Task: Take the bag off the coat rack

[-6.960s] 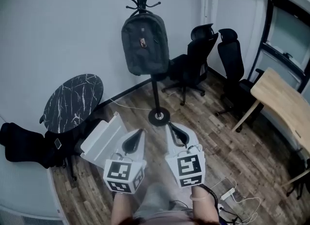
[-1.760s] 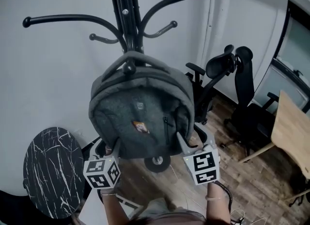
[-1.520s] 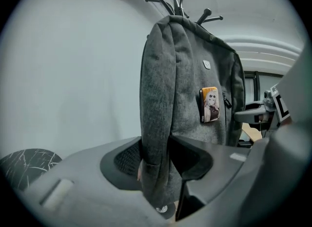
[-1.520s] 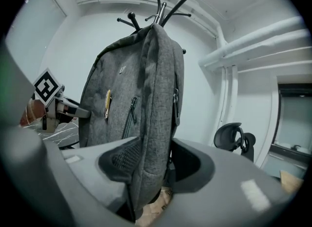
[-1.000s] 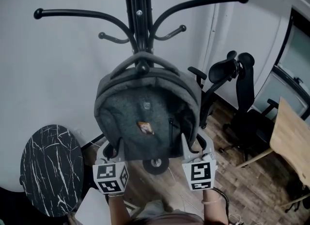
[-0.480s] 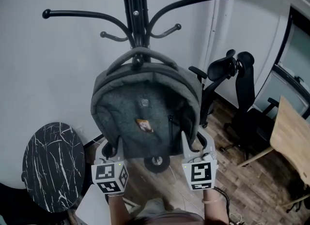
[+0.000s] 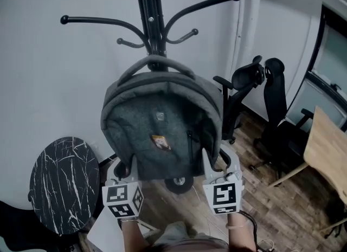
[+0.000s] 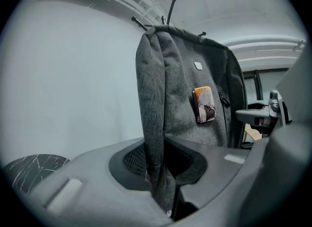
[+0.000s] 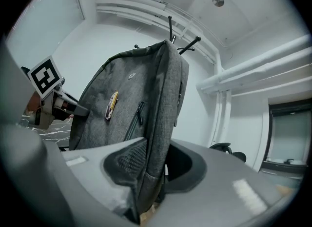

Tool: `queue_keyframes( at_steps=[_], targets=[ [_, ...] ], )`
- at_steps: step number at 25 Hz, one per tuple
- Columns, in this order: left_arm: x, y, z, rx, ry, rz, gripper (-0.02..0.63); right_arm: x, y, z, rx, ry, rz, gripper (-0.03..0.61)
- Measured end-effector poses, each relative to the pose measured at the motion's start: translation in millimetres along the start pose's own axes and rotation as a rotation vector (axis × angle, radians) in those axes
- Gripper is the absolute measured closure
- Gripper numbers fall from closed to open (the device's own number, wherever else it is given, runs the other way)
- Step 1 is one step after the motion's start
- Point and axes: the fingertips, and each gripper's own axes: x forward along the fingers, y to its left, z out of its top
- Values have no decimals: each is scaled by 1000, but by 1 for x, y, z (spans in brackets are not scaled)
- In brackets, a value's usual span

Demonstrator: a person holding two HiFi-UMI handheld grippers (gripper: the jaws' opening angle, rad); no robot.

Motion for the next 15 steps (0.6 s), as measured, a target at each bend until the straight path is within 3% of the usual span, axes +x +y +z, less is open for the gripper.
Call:
queue_keyframes(
  at_steps=[15],
  targets=[
    [-51,-24,3,21,-3,15,538,-51,-2,4,20,-20,8,474]
  ],
)
